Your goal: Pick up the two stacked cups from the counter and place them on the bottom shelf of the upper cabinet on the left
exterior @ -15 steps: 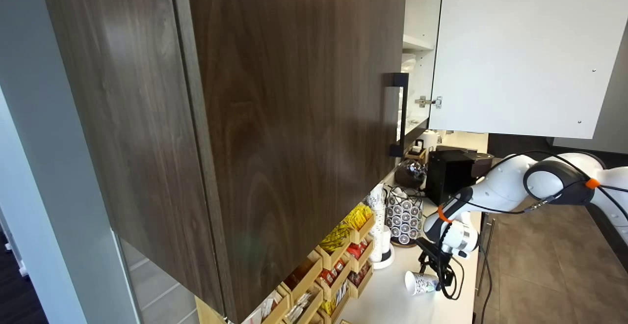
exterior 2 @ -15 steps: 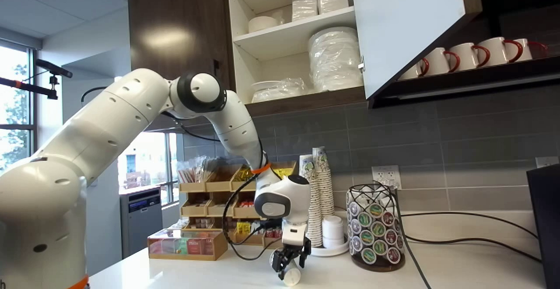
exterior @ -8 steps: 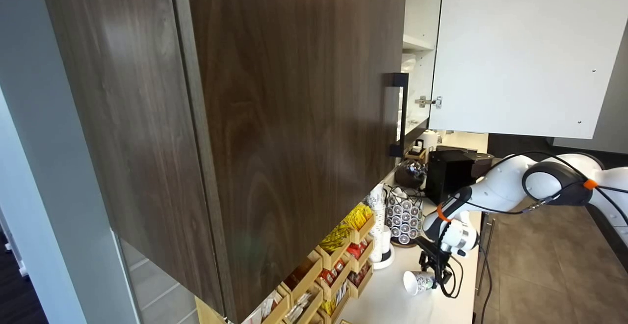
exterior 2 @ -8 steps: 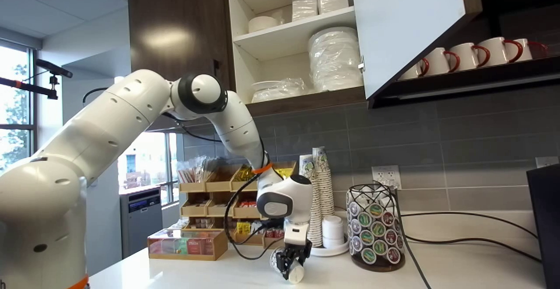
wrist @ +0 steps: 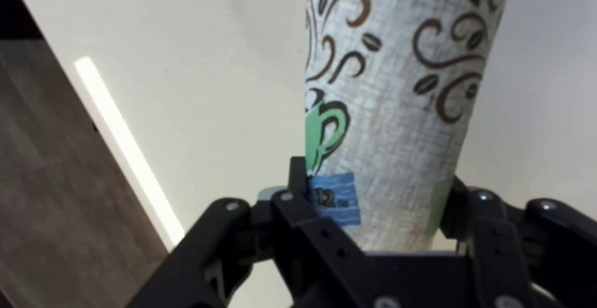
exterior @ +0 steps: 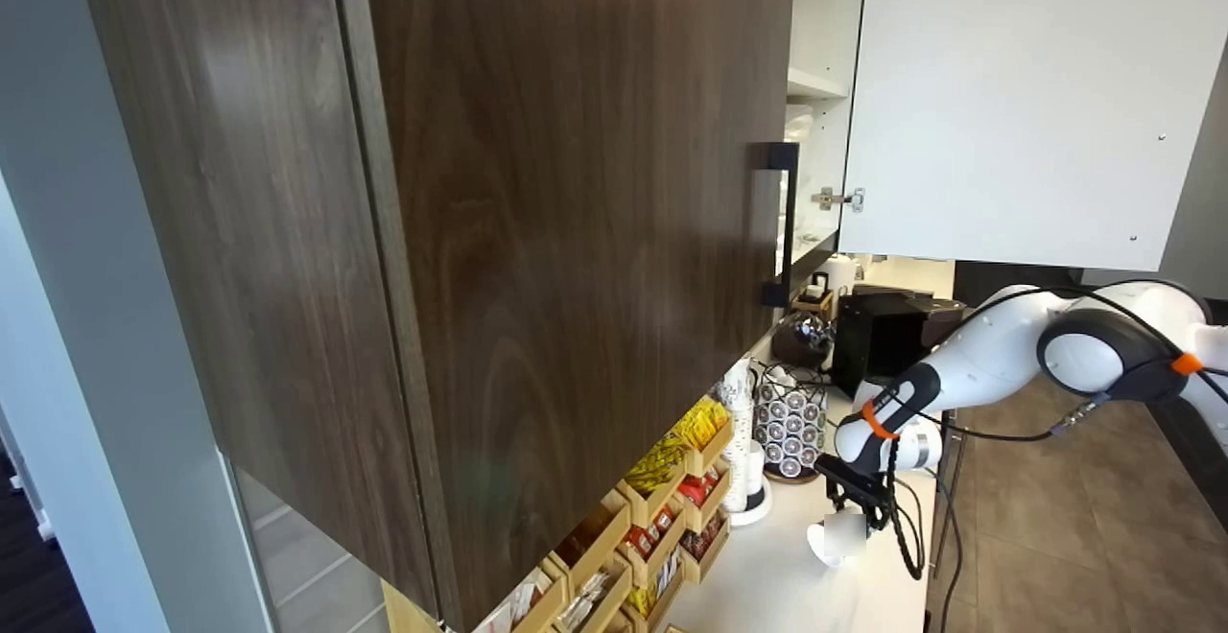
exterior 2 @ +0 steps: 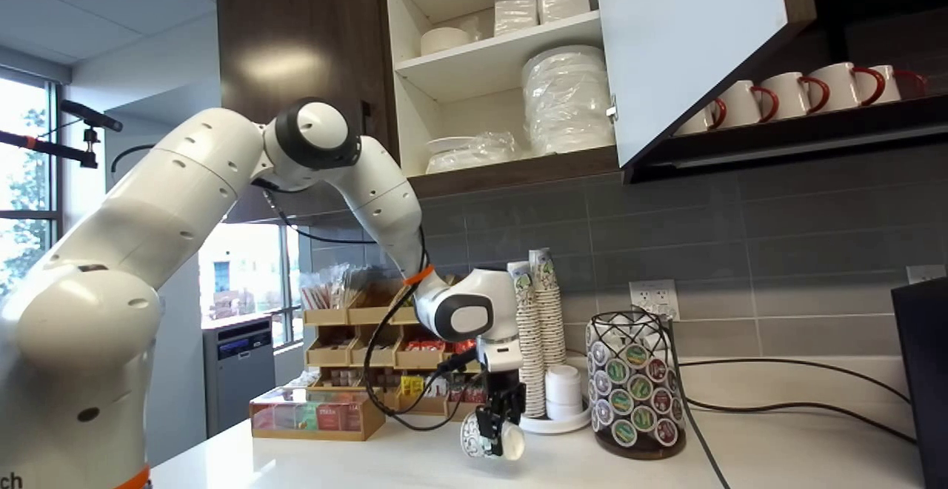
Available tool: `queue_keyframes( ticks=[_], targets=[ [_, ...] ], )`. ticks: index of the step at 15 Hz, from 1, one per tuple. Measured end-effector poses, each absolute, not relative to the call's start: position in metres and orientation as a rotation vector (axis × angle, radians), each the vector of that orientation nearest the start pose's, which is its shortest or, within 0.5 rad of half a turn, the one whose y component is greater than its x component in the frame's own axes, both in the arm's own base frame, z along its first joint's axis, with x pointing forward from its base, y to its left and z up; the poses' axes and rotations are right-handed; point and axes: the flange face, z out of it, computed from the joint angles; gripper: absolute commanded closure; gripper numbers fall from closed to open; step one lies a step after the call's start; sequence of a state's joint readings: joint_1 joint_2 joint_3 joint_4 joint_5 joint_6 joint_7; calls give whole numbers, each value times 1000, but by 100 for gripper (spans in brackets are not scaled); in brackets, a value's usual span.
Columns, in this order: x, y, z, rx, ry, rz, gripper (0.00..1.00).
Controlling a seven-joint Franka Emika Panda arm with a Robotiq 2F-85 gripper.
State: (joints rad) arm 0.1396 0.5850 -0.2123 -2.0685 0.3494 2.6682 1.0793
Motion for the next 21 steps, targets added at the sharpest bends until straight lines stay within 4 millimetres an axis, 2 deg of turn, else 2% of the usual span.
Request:
queue_keyframes(
  ticks=[3, 4, 7, 10, 11, 15, 17, 21],
  targets=[
    [583, -44, 188, -2525, 1909, -170, 62],
    [583, -39, 202, -2588, 1860, -227, 37],
    [582, -22, 234, -2689, 1753, -351, 37],
    [578, -21, 237, -2701, 1739, -355, 37],
    [577, -22, 236, -2704, 1741, -352, 62],
    [580, -23, 242, -2743, 1694, -389, 62],
    [587, -25, 268, -2828, 1602, -536, 62],
    [587, -22, 351, -2948, 1331, -884, 62]
  ],
)
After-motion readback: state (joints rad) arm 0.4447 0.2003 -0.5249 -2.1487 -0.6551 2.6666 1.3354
